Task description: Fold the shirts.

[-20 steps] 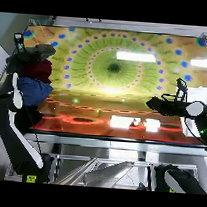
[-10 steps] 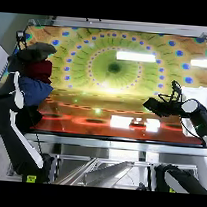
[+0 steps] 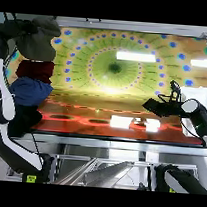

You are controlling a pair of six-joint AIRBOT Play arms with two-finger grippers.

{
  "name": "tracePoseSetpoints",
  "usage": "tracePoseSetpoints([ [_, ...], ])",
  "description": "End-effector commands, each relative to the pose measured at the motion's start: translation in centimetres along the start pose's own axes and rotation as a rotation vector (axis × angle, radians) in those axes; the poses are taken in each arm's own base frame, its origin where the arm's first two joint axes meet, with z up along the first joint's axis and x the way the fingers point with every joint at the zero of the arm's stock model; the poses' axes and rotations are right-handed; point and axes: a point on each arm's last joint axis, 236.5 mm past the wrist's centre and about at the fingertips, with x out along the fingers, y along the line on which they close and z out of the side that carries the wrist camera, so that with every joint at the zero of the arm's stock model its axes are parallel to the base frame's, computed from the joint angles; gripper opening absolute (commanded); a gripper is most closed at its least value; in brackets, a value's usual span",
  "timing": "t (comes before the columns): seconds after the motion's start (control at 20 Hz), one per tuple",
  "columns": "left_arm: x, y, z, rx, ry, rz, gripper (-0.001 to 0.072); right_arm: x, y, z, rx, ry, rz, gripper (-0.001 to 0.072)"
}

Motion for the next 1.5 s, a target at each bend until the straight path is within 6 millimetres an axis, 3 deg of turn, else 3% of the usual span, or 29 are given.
tracePoseSetpoints([
  [0.0,-7.9,-12.3,-2.3,-0.059,0.205,-0.334,0.0022,-0.6,0.5,-1.3,-0.096,0.045,0.012,0.052],
  [0.1,-12.1,-20.4,-5.0,-0.089,0.302,-0.55,0.0021,-1.6,1.0,-1.9,-0.136,0.053,0.023,0.0494],
  [0.2,-15.2,-26.3,-9.0,-0.091,0.407,-0.631,0.0021,-2.9,1.8,-2.3,-0.18,0.043,0.037,0.0383],
  [0.25,-16.6,-29.0,-11.1,-0.073,0.451,-0.671,0.0021,-3.7,2.2,-2.5,-0.198,0.033,0.045,0.0367],
  [0.4,-18.4,-34.6,-15.4,-0.106,0.511,-0.716,0.0022,-5.9,3.4,-3.9,-0.24,0.034,0.067,0.0367],
  [0.55,-17.7,-37.6,-18.7,-0.144,0.525,-0.711,0.0023,-7.5,4.1,-5.0,-0.27,0.034,0.081,0.0367],
  [0.6,-17.4,-38.1,-19.6,-0.147,0.522,-0.707,0.0028,-7.9,4.2,-5.3,-0.278,0.036,0.084,0.0367],
  [0.7,-16.7,-38.0,-20.4,-0.161,0.516,-0.684,0.0683,-8.2,4.4,-6.3,-0.284,0.065,0.093,0.0369],
  [0.8,-16.8,-36.2,-20.8,-0.147,0.569,-0.664,0.0705,-8.3,4.3,-7.5,-0.291,0.117,0.096,0.0379],
  [0.85,-17.2,-35.1,-21.2,-0.147,0.619,-0.66,0.0705,-8.3,4.3,-7.6,-0.297,0.123,0.097,0.0413],
  [0.9,-17.9,-33.8,-21.8,-0.147,0.683,-0.655,0.0704,-8.3,4.3,-7.6,-0.296,0.122,0.097,0.0497],
  [0.95,-18.5,-32.1,-22.9,-0.156,0.762,-0.635,0.0705,-8.3,4.3,-7.5,-0.303,0.117,0.097,0.0545],
  [1.1,-20.9,-28.4,-28.2,-0.189,0.995,-0.573,0.0705,-7.5,4.0,-6.7,-0.312,0.108,0.093,0.0545],
  [1.25,-21.1,-27.7,-33.1,-0.239,1.006,-0.523,0.0704,-6.0,5.2,-7.1,-0.296,0.167,0.172,0.0545],
  [1.45,-19.0,-28.4,-36.3,-0.309,0.908,-0.494,0.0704,-2.1,7.0,-8.2,-0.397,0.244,0.239,0.0545],
])
